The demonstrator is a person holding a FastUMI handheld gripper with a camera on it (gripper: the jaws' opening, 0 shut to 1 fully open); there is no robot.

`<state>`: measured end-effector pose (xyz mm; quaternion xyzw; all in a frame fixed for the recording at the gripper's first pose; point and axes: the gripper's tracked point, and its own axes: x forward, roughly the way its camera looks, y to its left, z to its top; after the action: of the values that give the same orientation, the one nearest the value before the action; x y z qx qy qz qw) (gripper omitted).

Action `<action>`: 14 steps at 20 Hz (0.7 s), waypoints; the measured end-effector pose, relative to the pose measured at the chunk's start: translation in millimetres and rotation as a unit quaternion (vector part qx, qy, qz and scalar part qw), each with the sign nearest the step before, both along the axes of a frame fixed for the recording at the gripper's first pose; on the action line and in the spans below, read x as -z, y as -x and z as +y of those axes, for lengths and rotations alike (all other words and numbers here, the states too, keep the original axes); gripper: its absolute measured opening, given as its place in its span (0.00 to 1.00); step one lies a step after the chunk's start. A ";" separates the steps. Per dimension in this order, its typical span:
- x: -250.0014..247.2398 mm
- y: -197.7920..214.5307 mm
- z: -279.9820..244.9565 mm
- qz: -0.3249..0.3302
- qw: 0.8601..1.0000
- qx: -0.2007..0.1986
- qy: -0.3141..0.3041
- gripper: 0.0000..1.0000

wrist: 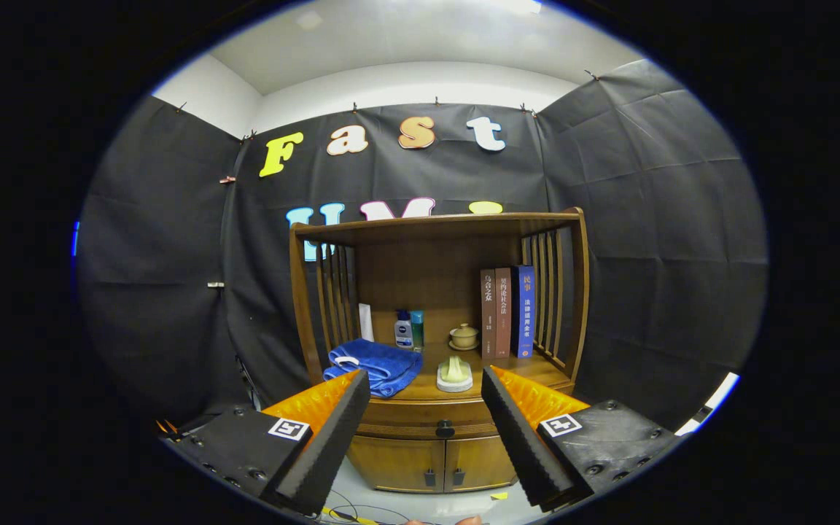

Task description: Pull open the drawer, take out the items inside it, and place them on the countertop above the cabinet.

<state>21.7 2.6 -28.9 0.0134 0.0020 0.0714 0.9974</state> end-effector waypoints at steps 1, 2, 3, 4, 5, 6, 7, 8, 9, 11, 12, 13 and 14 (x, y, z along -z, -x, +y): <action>-0.8 0.3 0.5 0.000 1.000 0.000 0.000 0.99; -1.5 0.9 1.3 -0.002 1.000 0.000 0.000 0.99; -1.2 0.0 1.8 -0.002 1.000 -0.001 0.000 0.99; -1.1 0.0 2.7 -0.002 1.000 -0.001 0.000 0.99; -0.8 -0.1 2.7 -0.001 1.000 -0.001 0.000 0.99; -1.1 -0.9 2.8 -0.002 1.000 -0.001 0.000 0.99; -1.2 -0.4 2.6 -0.001 1.000 -0.001 0.000 0.99; -1.1 -0.8 3.3 -0.002 1.000 -0.001 -0.001 0.99; -1.3 -0.8 3.5 -0.002 1.000 -0.001 0.000 0.99; -1.3 -0.3 4.2 -0.002 1.000 -0.001 0.000 0.99; -1.3 -1.2 5.1 -0.002 1.000 -0.002 0.000 0.99; -1.0 -0.3 5.4 -0.002 1.000 -0.003 0.001 0.99; -1.3 -0.3 5.8 -0.002 1.000 -0.003 0.000 0.99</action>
<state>22.0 8.4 -27.5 0.0129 -0.0002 0.0746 0.9971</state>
